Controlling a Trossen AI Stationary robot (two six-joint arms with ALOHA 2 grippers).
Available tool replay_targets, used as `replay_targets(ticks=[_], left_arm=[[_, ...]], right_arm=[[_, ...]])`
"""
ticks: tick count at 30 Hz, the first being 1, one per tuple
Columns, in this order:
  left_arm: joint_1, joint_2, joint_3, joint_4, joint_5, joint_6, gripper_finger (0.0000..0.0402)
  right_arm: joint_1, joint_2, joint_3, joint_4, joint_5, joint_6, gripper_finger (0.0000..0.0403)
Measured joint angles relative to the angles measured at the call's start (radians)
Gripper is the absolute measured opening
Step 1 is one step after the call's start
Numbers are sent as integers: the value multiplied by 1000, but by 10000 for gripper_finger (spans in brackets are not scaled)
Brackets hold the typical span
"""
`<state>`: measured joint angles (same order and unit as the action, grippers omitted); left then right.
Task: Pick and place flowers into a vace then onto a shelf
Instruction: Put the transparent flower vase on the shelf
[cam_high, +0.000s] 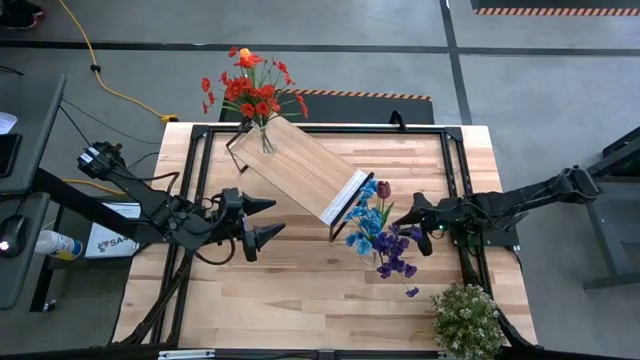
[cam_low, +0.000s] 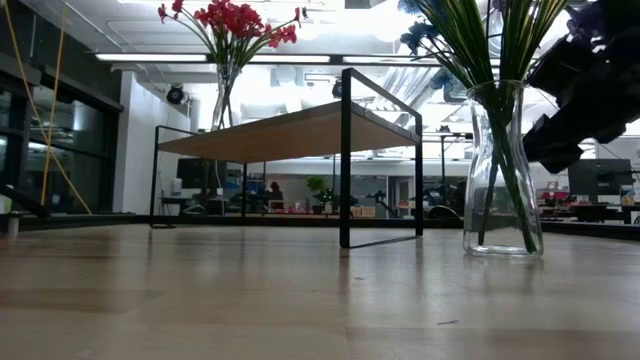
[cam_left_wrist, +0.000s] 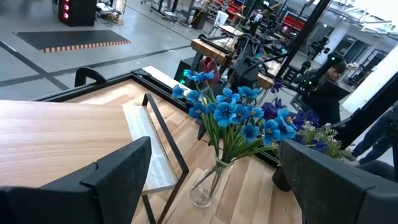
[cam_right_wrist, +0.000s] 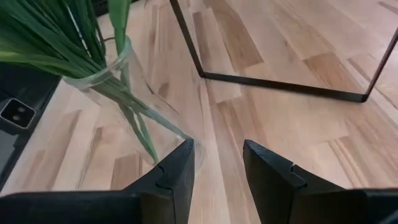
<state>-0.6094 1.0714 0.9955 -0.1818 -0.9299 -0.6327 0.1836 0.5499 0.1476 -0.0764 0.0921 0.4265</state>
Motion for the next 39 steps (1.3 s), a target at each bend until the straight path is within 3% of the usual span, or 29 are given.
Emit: replay_targets(ticks=[2,5,11,17,28,39], left_arm=[[0,0,0,0,1,0,386],[0,0,0,0,13,0,386],[0,0,0,3,29,0,386],[0,0,0,5,29,0,386],[0,0,0,4,28,0,386],[0,0,0,5,28,-1,386]], right_arm=[[-9,0,-25,53,-22,3,129],[-22,1,-134,271,-101,64,129],[-29,-1,-131,224,-125,86,129],[-29,-1,-132,285,-122,96,129],[-29,0,-132,290,-56,168,129],[-29,0,-132,270,-61,197,129]])
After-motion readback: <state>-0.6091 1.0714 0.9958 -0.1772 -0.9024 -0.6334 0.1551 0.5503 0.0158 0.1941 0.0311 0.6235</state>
